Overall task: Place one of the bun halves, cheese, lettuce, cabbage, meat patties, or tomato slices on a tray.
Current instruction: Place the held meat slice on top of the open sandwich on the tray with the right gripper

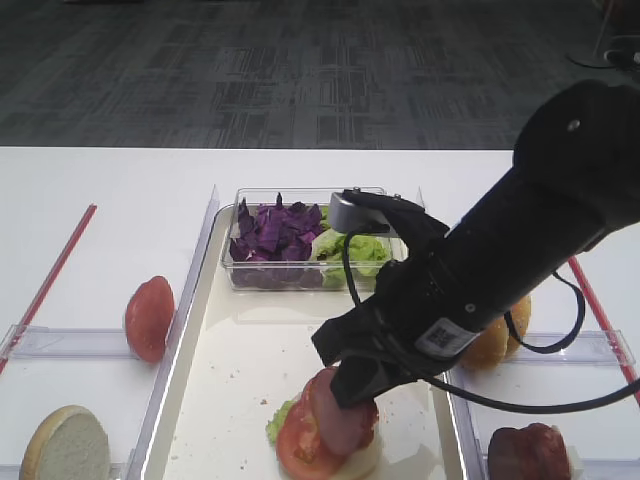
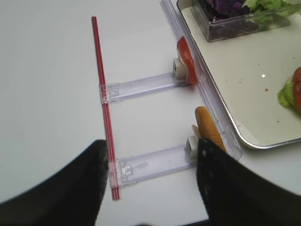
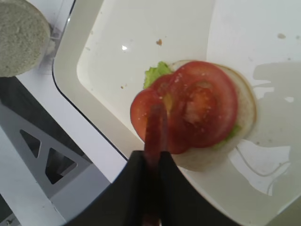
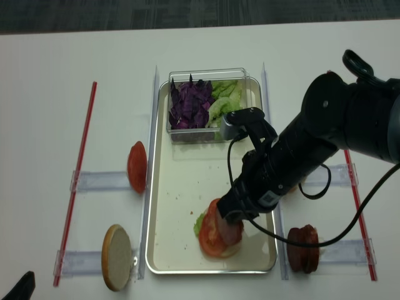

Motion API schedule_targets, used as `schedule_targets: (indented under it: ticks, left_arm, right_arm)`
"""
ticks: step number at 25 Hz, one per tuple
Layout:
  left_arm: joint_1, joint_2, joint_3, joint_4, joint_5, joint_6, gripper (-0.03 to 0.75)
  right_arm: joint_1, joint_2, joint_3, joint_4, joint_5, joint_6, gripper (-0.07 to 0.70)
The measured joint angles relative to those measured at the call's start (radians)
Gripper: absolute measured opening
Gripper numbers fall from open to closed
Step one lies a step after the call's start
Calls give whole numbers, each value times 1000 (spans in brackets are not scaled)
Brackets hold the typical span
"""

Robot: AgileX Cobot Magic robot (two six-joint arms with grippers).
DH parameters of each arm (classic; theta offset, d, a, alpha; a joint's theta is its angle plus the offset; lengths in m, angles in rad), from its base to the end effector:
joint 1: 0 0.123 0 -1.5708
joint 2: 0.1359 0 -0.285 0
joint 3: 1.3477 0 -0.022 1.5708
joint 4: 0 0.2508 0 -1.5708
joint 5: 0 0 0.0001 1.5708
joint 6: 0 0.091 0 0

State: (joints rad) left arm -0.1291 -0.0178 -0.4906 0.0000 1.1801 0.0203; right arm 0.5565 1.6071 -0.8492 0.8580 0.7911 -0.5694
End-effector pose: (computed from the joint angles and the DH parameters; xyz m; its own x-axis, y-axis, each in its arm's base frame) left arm -0.0118 0.0015 0.2652 -0.5445 0.0911 -0.8338 0.1398 0.9900 0.0169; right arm 0.2142 0.1909 0.1922 -0.8684 -0.4279 -0.2506 -0.4920 0.6803 0.5433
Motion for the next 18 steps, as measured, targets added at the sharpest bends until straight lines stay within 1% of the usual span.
schedule_targets:
  ticks: [5,10,18]
  left_arm:
    - [0,0,0,0,0,0,383]
    - [0,0,0,0,0,0,383]
    - [0,0,0,0,0,0,383]
  right_arm:
    - [0,8,0,86,0,-81,95]
    - [0,37,-1,152,0,-136,95]
    - [0,95,-1,180,4,-173,95]
